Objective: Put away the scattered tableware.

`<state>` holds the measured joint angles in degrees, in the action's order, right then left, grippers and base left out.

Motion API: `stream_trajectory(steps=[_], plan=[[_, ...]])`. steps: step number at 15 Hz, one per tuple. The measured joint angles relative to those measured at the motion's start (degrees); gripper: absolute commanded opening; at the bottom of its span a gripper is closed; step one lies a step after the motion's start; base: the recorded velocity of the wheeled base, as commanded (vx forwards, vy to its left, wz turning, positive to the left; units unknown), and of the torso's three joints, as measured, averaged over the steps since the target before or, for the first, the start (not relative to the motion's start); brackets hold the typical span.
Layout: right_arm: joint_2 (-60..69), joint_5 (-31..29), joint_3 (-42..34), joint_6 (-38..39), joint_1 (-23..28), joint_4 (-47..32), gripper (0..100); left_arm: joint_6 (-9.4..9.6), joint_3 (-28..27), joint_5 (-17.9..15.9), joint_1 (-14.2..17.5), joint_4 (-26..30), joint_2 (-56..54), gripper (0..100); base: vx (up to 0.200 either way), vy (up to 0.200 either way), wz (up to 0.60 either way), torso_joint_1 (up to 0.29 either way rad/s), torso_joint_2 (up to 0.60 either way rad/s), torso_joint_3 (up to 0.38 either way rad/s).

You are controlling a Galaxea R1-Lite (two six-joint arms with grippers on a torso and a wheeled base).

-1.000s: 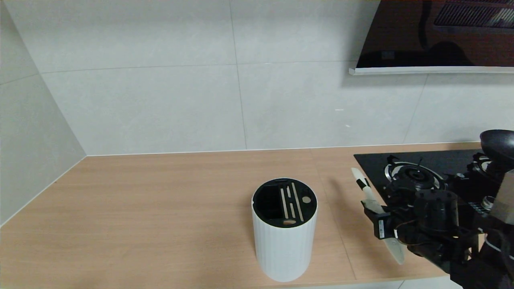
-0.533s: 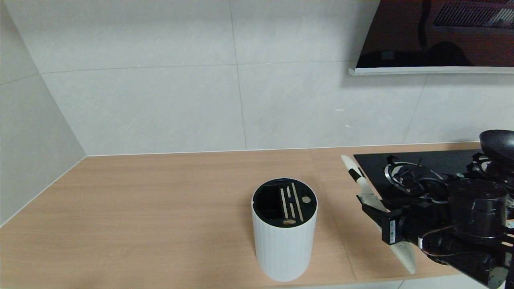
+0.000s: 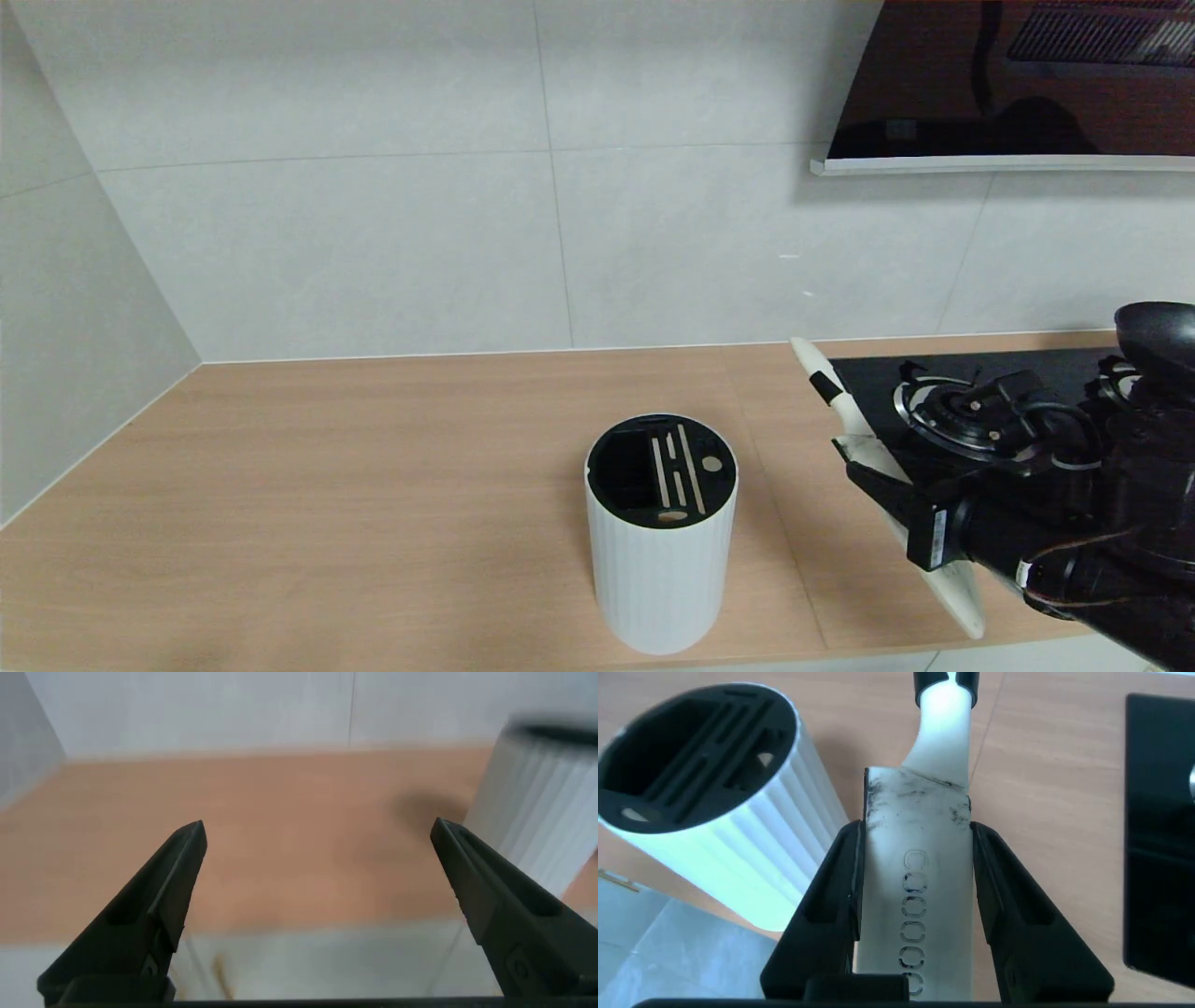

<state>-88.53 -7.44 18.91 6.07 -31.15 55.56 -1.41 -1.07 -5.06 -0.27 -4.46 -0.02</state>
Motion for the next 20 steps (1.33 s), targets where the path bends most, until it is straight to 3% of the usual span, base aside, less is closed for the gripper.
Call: stream_trajectory(steps=[4,9,11,13,15,16,18,20], plan=[[0.3,0.0,1.4,-0.1,0.0,-1.4,0,-1.04,-7.4,-8.9,-0.1,10.3,2.3,100,0.0,0.0,0.0,0.0,0.0,0.0],[-0.1,7.5,14.6,0.0,0.1,-15.6,0,-1.21,-22.7,-24.1,-0.4,12.4,21.0,100,0.0,0.0,0.0,0.0,0.0,0.0],[-1.0,8.2,19.7,0.0,0.2,-17.0,0,-1.27,-29.1,-29.9,-0.7,12.6,31.3,100,0.0,0.0,0.0,0.0,0.0,0.0],[-2.1,8.3,23.2,-0.1,0.0,-17.5,0,-2.06,-34.8,-33.4,-2.0,12.6,41.4,100,0.0,0.0,0.0,0.0,0.0,0.0],[-2.7,8.0,25.4,0.0,-1.5,-17.6,0,-6.63,-39.9,-35.3,-4.9,11.7,50.8,100,0.0,0.0,0.0,0.0,0.0,0.0],[-2.7,7.3,25.8,0.0,-2.5,-17.6,0,-10.76,-41.3,-35.8,-7.1,9.1,54.7,100,0.0,0.0,0.0,0.0,0.0,0.0],[-2.5,3.9,26.1,0.4,-5.6,-17.7,0,-20.48,-41.8,-36.1,-11.1,-1.2,61.0,100,0.0,0.0,0.0,0.0,0.0,0.0],[-2.2,0.7,26.1,0.9,-10.0,-17.6,0,-32.57,-39.6,-36.0,-14.2,-15.2,64.9,100,0.0,0.0,0.0,0.0,0.0,0.0]])
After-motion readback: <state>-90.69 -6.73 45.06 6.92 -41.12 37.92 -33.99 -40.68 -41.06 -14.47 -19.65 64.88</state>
